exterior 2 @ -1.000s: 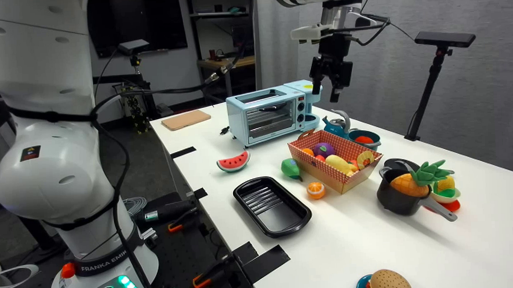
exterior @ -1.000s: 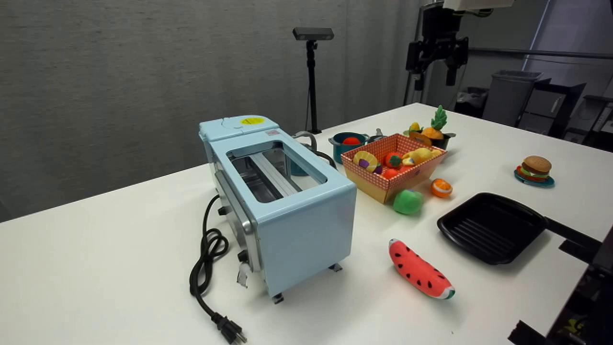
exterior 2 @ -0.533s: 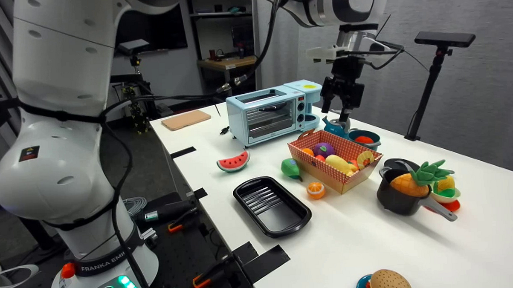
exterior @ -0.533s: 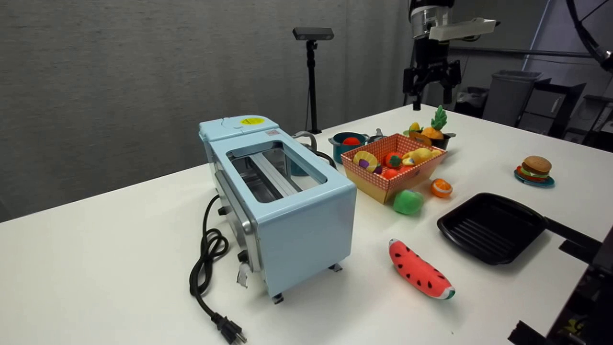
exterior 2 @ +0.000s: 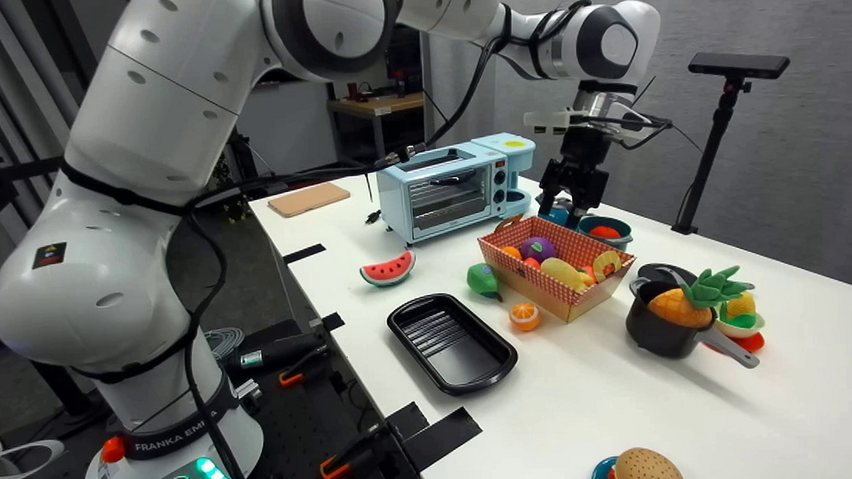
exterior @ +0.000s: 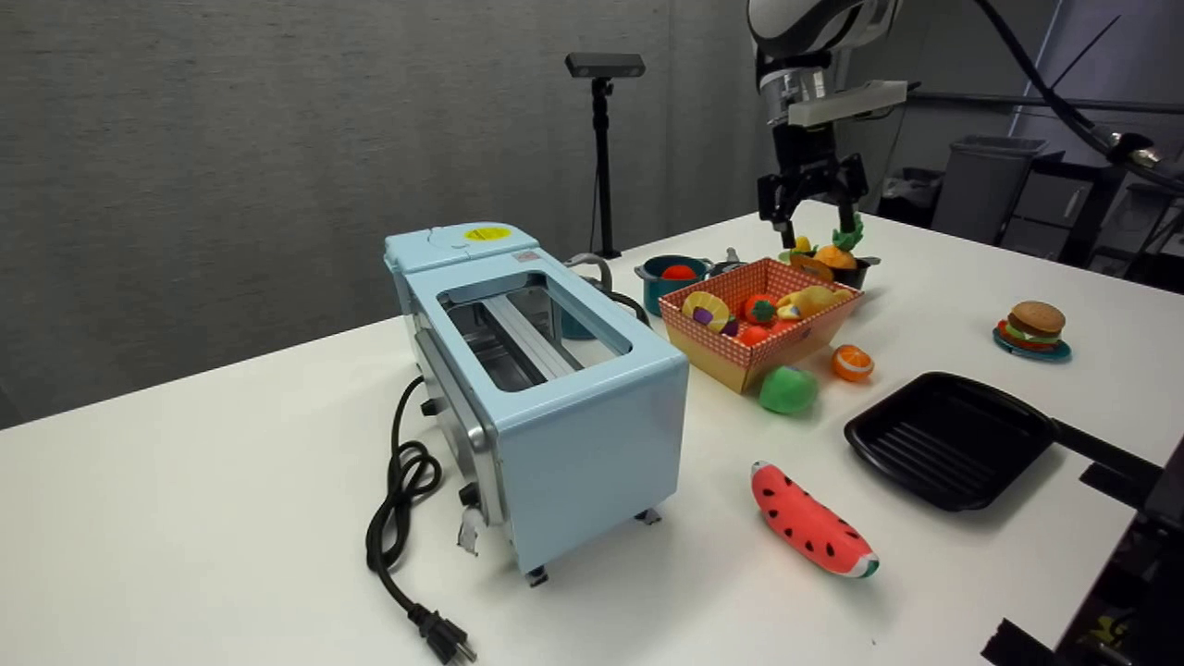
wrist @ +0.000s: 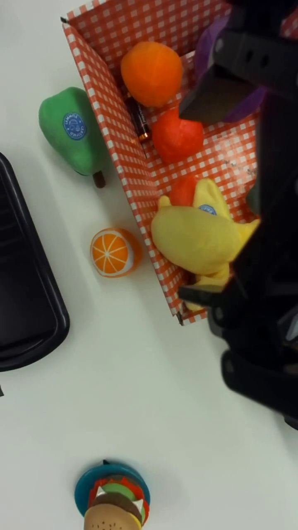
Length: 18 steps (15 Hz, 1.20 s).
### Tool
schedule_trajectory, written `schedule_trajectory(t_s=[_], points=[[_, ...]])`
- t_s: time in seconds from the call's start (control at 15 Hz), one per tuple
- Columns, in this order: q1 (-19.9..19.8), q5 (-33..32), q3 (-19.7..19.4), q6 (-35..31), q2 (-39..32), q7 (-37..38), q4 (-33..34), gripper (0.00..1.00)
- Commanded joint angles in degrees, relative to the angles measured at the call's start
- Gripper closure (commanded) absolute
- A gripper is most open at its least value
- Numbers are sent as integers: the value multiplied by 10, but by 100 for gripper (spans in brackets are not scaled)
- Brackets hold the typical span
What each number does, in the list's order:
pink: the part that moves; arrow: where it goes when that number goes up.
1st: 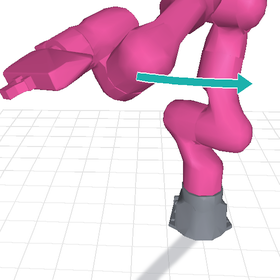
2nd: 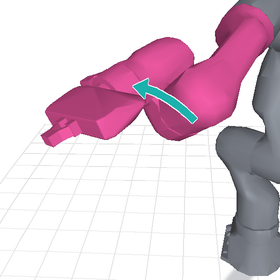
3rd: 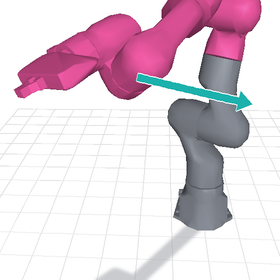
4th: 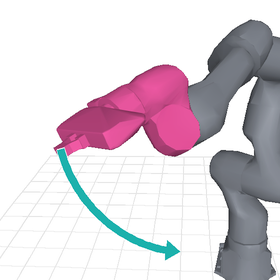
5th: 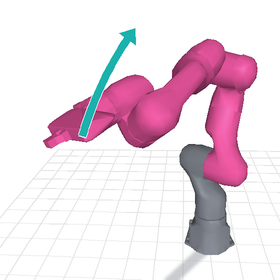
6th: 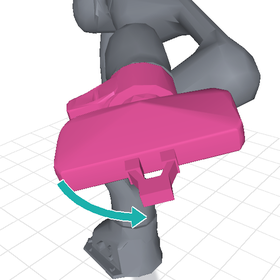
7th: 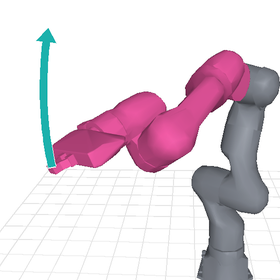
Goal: Take the banana out of the basket and place it on the black tray
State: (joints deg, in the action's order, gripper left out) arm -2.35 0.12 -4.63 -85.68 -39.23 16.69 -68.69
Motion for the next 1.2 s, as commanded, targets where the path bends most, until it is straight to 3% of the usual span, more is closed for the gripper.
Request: schedule_trajectory(t_s=[0.0, 0.6, 0.67, 1.13], points=[[9, -9, -8, 71, -79, 27, 109, 0], [-1, -7, -10, 139, -165, 13, 223, 0], [2, 0, -6, 107, -134, 19, 163, 0], [3, -5, -8, 98, -144, 16, 156, 0]])
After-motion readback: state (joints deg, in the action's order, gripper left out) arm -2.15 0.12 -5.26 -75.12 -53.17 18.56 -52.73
